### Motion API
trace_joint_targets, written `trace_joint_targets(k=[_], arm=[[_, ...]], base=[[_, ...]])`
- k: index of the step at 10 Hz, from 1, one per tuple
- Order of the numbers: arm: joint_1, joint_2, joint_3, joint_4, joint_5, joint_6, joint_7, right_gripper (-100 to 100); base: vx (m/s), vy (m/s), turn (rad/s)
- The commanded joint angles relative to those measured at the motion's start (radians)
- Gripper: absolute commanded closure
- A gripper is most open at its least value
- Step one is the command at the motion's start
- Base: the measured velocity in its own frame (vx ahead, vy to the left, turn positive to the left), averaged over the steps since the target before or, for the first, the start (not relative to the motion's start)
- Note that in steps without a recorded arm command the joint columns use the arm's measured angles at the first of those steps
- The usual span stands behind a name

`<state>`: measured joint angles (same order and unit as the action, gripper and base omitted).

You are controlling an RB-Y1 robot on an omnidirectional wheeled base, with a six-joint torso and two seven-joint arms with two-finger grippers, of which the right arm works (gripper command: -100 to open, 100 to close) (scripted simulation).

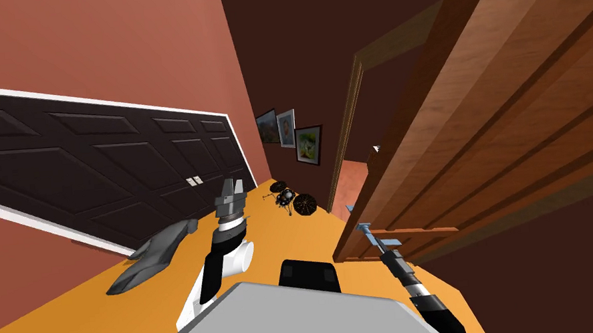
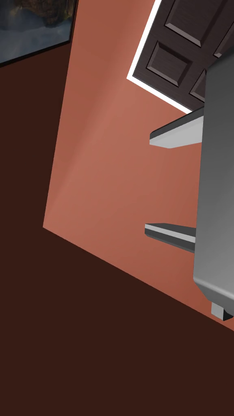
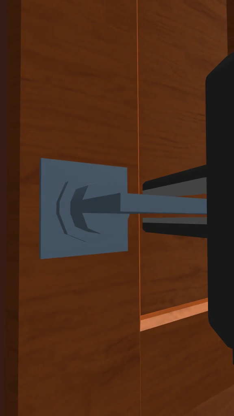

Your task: Pull the door open

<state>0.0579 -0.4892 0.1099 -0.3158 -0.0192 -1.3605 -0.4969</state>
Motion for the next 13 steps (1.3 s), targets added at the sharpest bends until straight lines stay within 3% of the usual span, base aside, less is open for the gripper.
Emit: trace_joint_targets(k=[1, 3, 4, 5, 6, 7, 9, 12, 13], arm=[[0.02, -0.007, -0.001, -0.023, -0.002, -0.002, -0.002, 100], [0.02, -0.007, -0.001, -0.023, -0.002, -0.002, -0.002, 100], [0.026, -0.01, 0.001, -0.017, -0.001, -0.016, -0.004, 100], [0.013, -0.003, 0.004, 0.008, 0.002, -0.022, -0.002, 100], [0.009, 0.002, 0.02, -0.018, -0.004, 0.003, 0.006, 100], [0.009, 0.002, 0.02, -0.018, -0.004, 0.003, 0.006, 100], [0.004, 0.007, 0.039, -0.057, -0.012, 0.042, 0.018, 100], [0.003, 0.008, 0.043, -0.066, -0.013, 0.051, 0.021, 100], [-0.002, 0.013, 0.063, -0.106, -0.022, 0.091, 0.032, 100]], base=[[-0.199, -0.093, 0.179], [-0.097, -0.036, 0.013], [-0.105, -0.04, 0.151], [-0.061, -0.027, 0.053], [-0.122, -0.054, 0.046], [-0.162, -0.041, 0.056], [-0.158, -0.029, 0.021], [-0.112, -0.032, 0.007], [-0.141, -0.051, 0.041]])
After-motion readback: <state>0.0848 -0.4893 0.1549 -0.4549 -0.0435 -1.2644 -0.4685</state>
